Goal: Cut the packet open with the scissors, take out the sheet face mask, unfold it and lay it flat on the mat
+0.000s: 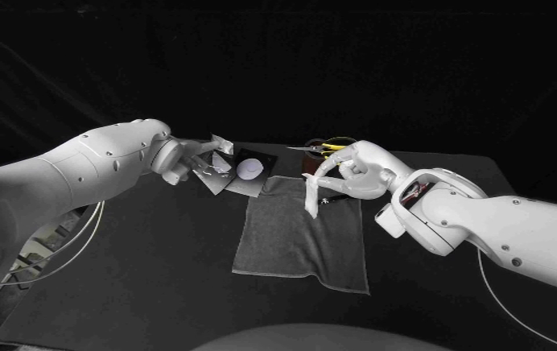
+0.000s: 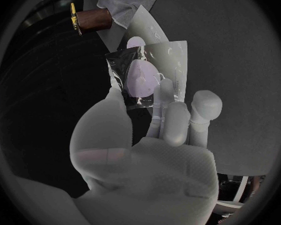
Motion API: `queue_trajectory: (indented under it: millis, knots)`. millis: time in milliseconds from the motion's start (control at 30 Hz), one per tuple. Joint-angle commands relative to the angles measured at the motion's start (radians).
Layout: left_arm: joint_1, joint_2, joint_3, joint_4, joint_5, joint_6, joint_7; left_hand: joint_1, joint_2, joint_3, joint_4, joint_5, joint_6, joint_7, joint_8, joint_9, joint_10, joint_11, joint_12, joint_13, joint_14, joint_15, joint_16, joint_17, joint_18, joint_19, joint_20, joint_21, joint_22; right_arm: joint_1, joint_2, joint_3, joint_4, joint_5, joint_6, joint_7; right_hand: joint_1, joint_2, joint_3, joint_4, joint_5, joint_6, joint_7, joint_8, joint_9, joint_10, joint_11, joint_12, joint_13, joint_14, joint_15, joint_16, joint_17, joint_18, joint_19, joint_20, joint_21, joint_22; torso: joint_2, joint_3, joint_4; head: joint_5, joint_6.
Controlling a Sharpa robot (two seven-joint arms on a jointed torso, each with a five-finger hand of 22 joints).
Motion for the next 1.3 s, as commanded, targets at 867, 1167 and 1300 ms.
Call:
queue_trajectory:
  millis: [867,1167,1300]
  knots:
    - [0.002,-0.210,0.035,0.307,-0.051,-0.005,0.559,0.332,0.139,0.120,-0.036,-0.003,-0.083,0.044,-0.018,-0.010,-0.154,0.047,-0.022,-0.032,-0.291,0.041,-0.283,-0.431,0.078,-0.279,0.039,-0.279,-0.330,-0.003,-0.009,-0.004,-0.010,-0.009,0.014,0.002,-0.003,0.011,0.003,-0.005,0.003,0.004,0.000,0.007,0.063,0.035,-0.003,-0.003,0.150,0.105,-0.007,0.003,0.250,0.000,0.000,-0.005,-0.006,0.081,0.001,-0.0016,-0.0028,-0.022,0.000]
    - [-0.003,-0.297,0.033,0.544,-0.066,0.023,0.781,0.608,0.137,0.285,-0.049,-0.005,-0.054,0.050,-0.075,-0.077,-0.211,0.059,-0.151,-0.118,-0.389,0.059,-0.336,-0.498,0.083,-0.319,0.061,-0.357,-0.371,-0.012,-0.009,-0.007,-0.013,0.038,-0.004,0.018,-0.004,0.011,0.005,-0.008,0.003,0.002,0.000,0.009,0.064,0.035,-0.003,-0.003,0.150,0.105,-0.006,0.003,0.250,-0.001,0.000,-0.005,-0.005,0.082,-0.001,-0.0005,-0.0007,-0.041,-0.013]
    - [-0.016,-0.309,0.031,0.618,-0.073,0.016,0.821,0.630,0.110,0.346,-0.036,-0.005,-0.015,0.043,-0.099,-0.103,-0.184,0.052,-0.178,-0.139,-0.389,0.054,-0.331,-0.512,0.083,-0.315,0.057,-0.357,-0.368,-0.015,-0.009,-0.009,-0.017,0.132,-0.036,0.041,-0.005,0.012,0.005,-0.008,0.003,0.002,0.001,0.009,0.064,0.035,-0.003,-0.003,0.150,0.105,-0.006,0.003,0.250,-0.001,0.000,-0.004,-0.004,0.082,0.000,-0.0002,0.0004,-0.044,-0.015]
